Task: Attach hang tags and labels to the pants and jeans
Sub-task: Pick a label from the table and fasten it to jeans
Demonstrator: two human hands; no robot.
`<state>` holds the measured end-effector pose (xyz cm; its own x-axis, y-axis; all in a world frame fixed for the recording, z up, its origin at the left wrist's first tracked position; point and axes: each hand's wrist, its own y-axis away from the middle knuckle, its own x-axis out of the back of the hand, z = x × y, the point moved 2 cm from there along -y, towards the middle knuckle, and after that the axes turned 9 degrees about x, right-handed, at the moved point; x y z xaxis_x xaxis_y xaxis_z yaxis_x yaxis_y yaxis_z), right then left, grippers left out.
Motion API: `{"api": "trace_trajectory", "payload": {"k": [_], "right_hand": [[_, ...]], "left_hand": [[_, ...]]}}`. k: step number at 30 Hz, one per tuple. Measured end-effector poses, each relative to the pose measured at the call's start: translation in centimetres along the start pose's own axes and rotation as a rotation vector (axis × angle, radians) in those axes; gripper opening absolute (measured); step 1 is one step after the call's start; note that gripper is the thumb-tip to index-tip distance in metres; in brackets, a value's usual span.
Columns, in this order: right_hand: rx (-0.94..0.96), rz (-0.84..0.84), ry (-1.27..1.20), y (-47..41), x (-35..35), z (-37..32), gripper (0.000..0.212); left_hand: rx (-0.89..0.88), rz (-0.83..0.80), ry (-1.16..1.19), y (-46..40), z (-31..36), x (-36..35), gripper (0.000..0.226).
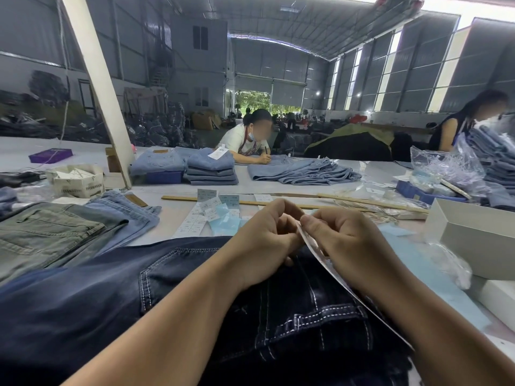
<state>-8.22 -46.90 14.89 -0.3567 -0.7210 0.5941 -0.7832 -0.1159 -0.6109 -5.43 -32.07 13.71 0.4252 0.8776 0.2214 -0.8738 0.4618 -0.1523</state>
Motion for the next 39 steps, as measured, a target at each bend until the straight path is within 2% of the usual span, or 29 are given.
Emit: {"api": "trace_trajectory", "payload": {"k": [5, 11, 14, 18, 20, 22, 25, 30, 36, 39], "right_hand": [[-0.101, -0.108, -0.131, -0.8, 0.4, 0.1, 0.049], [-0.153, -0.256, -0.237, -0.6, 0.2, 0.1, 0.050], [-0.169, -0.324, -0.257, -0.5, 0.3, 0.0, 0.042], [-0.172, -0.304, -0.208, -0.2, 0.4, 0.4, 0.031], [-0.175, -0.262, -0.149, -0.1, 0.5, 0.7, 0.031], [-0.188, -0.233, -0.103, 0.1, 0.5, 1.0, 0.033], [-0.191, -0.223, -0.025, 0.3, -0.1, 1.2, 0.035], [-0.211, -0.233, 0.097, 0.3, -1.1, 1.7, 0.031], [-0.225, -0.248, 0.191, -0.1, -1.6, 2.0, 0.045], [-0.209, -0.260, 0.192, 0.2, -1.6, 1.8, 0.040]], "left_hand": [[-0.118, 0.130, -0.090, 0.0, -0.1, 0.2, 0.029], [-0.163, 0.177, -0.164, 0.0, -0.2, 0.3, 0.033], [-0.171, 0.225, -0.190, -0.1, -0.3, 0.4, 0.032], [-0.129, 0.272, -0.259, -0.4, -0.6, 0.6, 0.020], [-0.059, 0.274, -0.372, -0.7, -0.9, 0.6, 0.015], [0.014, 0.289, -0.526, -1.1, -1.0, 0.5, 0.020], [0.128, 0.258, -0.676, -1.4, -0.8, 0.2, 0.029], [0.181, 0.201, -0.626, -1.4, -0.6, 0.2, 0.030], [0.268, 0.032, -0.650, -2.7, 0.1, 0.0, 0.009], [0.279, -0.015, -0.710, -3.8, 0.8, 0.3, 0.009]]}}
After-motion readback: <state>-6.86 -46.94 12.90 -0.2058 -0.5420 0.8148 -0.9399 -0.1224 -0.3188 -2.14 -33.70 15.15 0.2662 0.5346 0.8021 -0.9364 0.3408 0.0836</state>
